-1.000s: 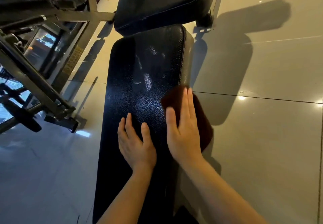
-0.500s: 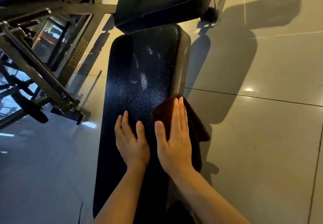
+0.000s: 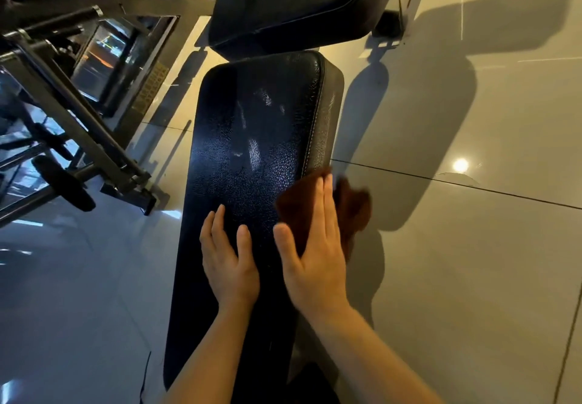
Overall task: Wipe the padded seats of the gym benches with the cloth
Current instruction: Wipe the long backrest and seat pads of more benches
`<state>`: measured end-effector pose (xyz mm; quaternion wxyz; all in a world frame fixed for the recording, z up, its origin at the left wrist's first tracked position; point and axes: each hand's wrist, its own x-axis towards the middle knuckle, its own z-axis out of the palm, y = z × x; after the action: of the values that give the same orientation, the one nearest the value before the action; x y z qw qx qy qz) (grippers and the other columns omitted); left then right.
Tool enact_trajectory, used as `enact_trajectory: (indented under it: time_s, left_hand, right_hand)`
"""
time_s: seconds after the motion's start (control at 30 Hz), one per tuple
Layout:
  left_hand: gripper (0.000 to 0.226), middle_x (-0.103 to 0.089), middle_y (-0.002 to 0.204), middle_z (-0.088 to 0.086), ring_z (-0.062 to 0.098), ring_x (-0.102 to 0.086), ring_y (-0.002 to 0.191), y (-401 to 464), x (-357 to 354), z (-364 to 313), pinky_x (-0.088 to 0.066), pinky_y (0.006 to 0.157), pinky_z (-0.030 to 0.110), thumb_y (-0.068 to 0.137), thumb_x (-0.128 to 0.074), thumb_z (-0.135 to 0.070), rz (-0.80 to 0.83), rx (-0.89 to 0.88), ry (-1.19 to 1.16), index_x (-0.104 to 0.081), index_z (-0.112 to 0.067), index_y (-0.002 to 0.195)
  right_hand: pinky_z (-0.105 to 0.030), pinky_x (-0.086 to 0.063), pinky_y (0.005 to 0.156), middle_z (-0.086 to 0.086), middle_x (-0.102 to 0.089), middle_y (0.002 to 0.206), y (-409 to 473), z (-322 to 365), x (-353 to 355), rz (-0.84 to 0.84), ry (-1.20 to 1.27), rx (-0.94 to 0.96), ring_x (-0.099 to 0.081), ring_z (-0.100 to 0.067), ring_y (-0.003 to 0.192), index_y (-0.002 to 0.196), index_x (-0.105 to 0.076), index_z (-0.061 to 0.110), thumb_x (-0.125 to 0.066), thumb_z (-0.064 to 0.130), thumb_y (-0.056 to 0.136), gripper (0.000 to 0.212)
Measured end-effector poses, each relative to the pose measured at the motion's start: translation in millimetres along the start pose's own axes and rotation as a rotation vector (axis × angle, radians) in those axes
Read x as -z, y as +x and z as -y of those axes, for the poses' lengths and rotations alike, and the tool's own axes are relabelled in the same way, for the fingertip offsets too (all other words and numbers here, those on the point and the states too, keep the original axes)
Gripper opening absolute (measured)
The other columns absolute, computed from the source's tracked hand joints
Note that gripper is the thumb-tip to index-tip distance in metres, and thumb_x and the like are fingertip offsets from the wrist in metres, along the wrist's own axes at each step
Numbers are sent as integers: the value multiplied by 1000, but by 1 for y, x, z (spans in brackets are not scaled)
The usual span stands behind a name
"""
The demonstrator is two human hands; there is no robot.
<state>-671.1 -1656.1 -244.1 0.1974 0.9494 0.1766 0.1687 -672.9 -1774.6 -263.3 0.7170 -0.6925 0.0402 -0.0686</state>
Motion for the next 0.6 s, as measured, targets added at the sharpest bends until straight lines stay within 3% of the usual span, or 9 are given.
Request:
enact_trajectory:
  time_s: [0.1,0.13,0.33,0.43,0.5,0.6]
  left_hand:
    - [75,-29,156,4,19,-28,142,1,-1,2,-28,114,50,86,-25,-61,-6,9,0,-33,-21,149]
    - [74,-29,156,4,19,-28,143,0,0,2,-28,114,51,86,-25,-61,-4,7,-6,-33,-21,149]
    - [74,-31,155,5,18,-28,142,0,0,0,-26,115,45,87,-27,-60,-10,2,-34,-35,-20,148]
    - [73,-31,155,5,18,-28,142,0,0,2,-25,116,45,87,-27,-59,-17,5,-29,-36,-19,148]
    - [72,-30,155,3,17,-28,143,0,0,3,-26,115,48,87,-26,-60,-10,4,-28,-35,-22,148]
    - [71,-28,156,2,17,-27,143,1,-1,4,-27,115,50,87,-26,-61,-5,11,-28,-33,-25,148]
  right_hand:
    - [-9,-2,114,28,13,157,-6,8,-3,19,45,-74,7,6,146,149,7,40,-17,84,83,82]
    - [-9,-1,113,27,14,157,2,12,-2,8,50,-83,9,6,146,150,7,38,-16,84,83,84]
    - [-34,-9,123,7,0,165,107,43,20,-118,78,-105,1,-5,149,157,-4,20,-21,73,81,94]
    - [-43,-18,122,6,-4,165,113,42,17,-162,85,-69,-2,-7,150,157,-9,20,-24,71,83,92]
    - [-42,-18,122,8,-4,164,83,28,8,-152,72,-27,0,-3,149,157,-8,21,-25,72,87,89]
    - [-29,-6,123,13,3,164,12,11,-4,-48,63,-14,5,-5,150,157,-1,25,-21,76,89,87]
